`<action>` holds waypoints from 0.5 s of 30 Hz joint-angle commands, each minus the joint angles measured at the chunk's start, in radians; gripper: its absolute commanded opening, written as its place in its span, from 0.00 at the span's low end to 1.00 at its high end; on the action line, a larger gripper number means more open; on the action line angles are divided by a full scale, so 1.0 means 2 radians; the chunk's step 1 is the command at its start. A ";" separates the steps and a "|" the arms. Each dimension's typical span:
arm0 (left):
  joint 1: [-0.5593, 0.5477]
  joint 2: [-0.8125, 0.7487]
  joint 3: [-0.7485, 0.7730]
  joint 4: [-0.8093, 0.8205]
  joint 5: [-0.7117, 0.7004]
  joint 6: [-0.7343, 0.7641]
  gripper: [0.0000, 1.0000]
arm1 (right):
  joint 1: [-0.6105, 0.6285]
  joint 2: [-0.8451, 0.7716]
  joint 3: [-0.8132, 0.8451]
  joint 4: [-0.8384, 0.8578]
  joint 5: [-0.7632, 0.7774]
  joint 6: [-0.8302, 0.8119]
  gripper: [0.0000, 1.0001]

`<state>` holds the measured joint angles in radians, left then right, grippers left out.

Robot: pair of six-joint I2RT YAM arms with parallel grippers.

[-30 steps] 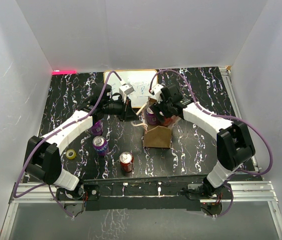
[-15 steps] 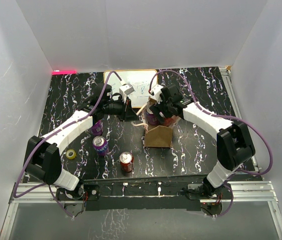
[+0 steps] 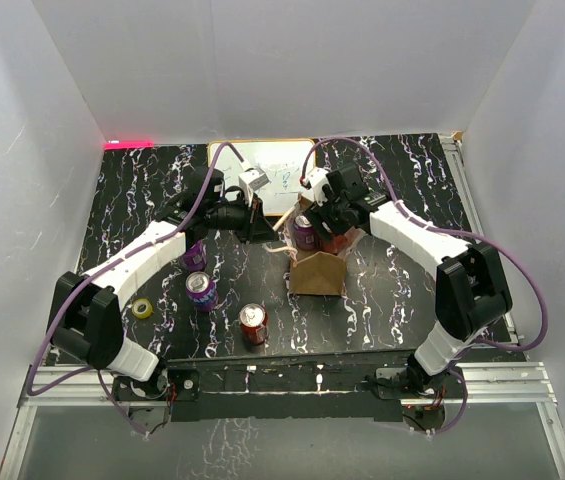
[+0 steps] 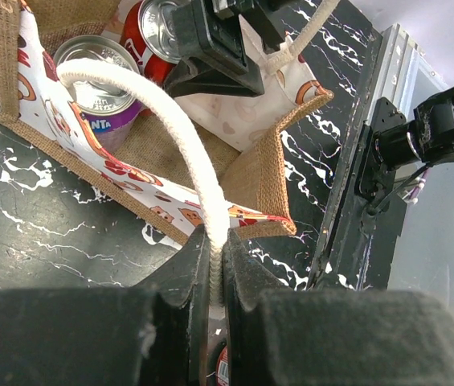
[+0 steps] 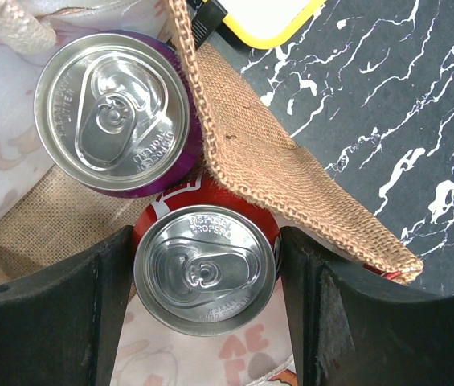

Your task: Place the beverage into the canvas bag

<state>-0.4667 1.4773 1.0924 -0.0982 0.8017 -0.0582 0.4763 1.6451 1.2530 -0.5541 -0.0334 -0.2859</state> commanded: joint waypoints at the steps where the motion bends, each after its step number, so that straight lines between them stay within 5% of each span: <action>1: 0.001 -0.027 -0.007 -0.004 0.015 0.010 0.00 | -0.005 -0.026 0.027 0.024 -0.037 0.007 0.29; 10: 0.001 -0.030 -0.006 -0.005 0.016 0.010 0.00 | -0.013 -0.003 0.008 0.045 -0.047 -0.007 0.29; 15: 0.001 -0.030 -0.006 -0.005 0.018 0.009 0.00 | -0.016 0.006 -0.009 0.058 -0.024 -0.017 0.40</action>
<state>-0.4667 1.4750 1.0821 -0.0982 0.8017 -0.0528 0.4530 1.6463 1.2430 -0.5453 -0.1005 -0.2947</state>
